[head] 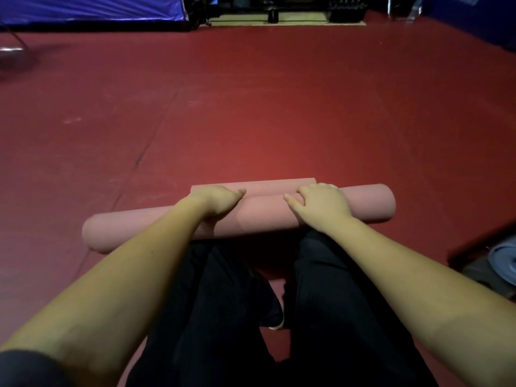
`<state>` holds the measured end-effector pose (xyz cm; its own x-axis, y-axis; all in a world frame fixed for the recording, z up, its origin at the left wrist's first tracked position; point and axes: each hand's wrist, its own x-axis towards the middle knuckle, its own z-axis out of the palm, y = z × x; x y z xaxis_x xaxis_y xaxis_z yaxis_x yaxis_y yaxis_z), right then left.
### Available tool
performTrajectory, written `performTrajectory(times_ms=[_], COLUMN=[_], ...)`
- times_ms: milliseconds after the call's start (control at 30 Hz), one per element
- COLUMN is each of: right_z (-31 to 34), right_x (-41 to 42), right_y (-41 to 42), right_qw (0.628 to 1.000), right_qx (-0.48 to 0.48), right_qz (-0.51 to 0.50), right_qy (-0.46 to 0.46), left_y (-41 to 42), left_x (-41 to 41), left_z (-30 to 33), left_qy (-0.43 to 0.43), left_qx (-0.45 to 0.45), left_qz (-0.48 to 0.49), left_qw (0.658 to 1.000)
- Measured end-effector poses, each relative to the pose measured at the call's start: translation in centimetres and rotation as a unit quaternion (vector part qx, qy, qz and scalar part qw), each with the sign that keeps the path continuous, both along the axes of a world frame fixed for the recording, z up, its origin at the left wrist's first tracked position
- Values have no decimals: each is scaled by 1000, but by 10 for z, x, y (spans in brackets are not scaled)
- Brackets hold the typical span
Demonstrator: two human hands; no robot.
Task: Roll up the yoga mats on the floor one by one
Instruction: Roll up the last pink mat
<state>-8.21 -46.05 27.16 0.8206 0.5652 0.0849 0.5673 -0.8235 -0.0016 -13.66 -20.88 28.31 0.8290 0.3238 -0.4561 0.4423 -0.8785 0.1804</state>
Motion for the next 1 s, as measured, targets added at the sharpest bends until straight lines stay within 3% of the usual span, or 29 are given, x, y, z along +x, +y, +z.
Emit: performTrajectory(times_ms=[333,533,633,1000], right_z=[-5,-2,0,39], right_x=[5,5,4,6], right_y=[9,6,6,4], right_qw=[1000,1000,1000,993], right_qx=[12,6,13,-21], right_qz=[-17,-20,-21,-58], right_qy=[-3,5,18,97], left_y=[2,-18,-22,-21], left_x=[-11,-44,-62,-48], left_z=[-5,-13,-19,23], left_qy=[-22,-216,-225,-200], left_qx=[25,151,194,147], left_qz=[8,-18,-74,-75], left_qw=[999,964,952,966])
